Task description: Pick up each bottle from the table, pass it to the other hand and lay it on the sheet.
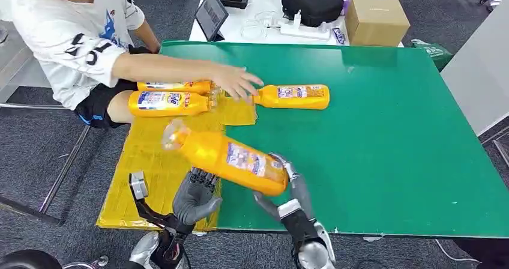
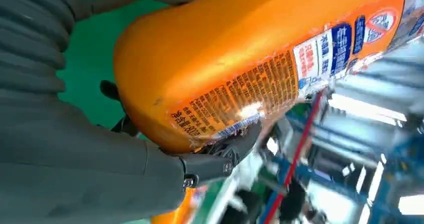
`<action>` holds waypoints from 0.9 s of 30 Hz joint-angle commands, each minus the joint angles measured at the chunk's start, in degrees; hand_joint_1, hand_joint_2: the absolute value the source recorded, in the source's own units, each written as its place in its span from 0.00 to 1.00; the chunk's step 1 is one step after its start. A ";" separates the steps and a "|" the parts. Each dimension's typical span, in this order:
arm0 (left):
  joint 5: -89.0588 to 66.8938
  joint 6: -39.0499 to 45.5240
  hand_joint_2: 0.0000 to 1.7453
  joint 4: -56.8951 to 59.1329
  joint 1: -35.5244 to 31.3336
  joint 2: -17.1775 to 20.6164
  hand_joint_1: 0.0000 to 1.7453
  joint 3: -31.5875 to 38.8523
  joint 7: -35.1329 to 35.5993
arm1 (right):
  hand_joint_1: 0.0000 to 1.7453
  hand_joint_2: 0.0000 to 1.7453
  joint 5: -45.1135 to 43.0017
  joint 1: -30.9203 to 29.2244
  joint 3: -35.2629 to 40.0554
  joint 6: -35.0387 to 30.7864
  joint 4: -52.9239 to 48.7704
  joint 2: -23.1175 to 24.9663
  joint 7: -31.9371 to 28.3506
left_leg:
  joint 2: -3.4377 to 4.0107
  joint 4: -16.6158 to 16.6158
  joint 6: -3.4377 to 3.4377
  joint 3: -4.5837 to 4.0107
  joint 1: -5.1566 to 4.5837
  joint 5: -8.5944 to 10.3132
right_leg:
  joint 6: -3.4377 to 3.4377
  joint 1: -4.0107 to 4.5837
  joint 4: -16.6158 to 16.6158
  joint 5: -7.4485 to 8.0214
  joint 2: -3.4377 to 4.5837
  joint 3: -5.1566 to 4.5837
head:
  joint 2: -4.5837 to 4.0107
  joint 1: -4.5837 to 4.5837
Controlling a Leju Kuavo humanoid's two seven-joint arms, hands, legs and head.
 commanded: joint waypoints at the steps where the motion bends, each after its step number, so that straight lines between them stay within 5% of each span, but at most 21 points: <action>1: -2.51 5.67 1.00 1.88 -2.24 0.20 0.00 -0.98 -0.58 | 1.00 1.00 -0.23 -4.68 8.64 0.96 17.74 2.35 -0.18 | 0.12 -0.05 -0.04 0.27 0.06 -0.08 | -0.08 0.07 -0.10 -0.03 0.06 0.26 | 0.00 0.00; 23: -2.38 8.67 1.00 2.12 -1.98 -0.26 0.00 -0.70 0.18 | 1.00 1.00 -2.39 -6.24 13.07 -1.79 24.34 3.68 -0.18 | 0.04 -0.03 -0.04 0.21 0.04 -0.07 | -0.07 0.05 -0.07 -0.05 -0.01 0.21 | 0.00 0.02; 24: -2.67 8.67 1.00 2.09 -1.88 -0.24 1.00 -0.90 0.08 | 1.00 1.00 -2.45 -6.44 13.02 -2.42 24.12 3.66 -0.18 | 0.06 -0.04 -0.05 0.32 0.05 -0.10 | -0.09 0.07 -0.09 -0.08 -0.01 0.32 | 0.00 0.00; 27: -3.28 7.68 1.00 1.72 -1.40 0.19 1.00 -1.83 -0.14 | 1.00 1.00 -2.18 -7.10 12.31 -3.54 23.39 3.71 -0.18 | 0.04 -0.03 -0.03 0.21 0.02 -0.06 | -0.07 0.03 -0.06 -0.05 -0.01 0.19 | 0.00 0.02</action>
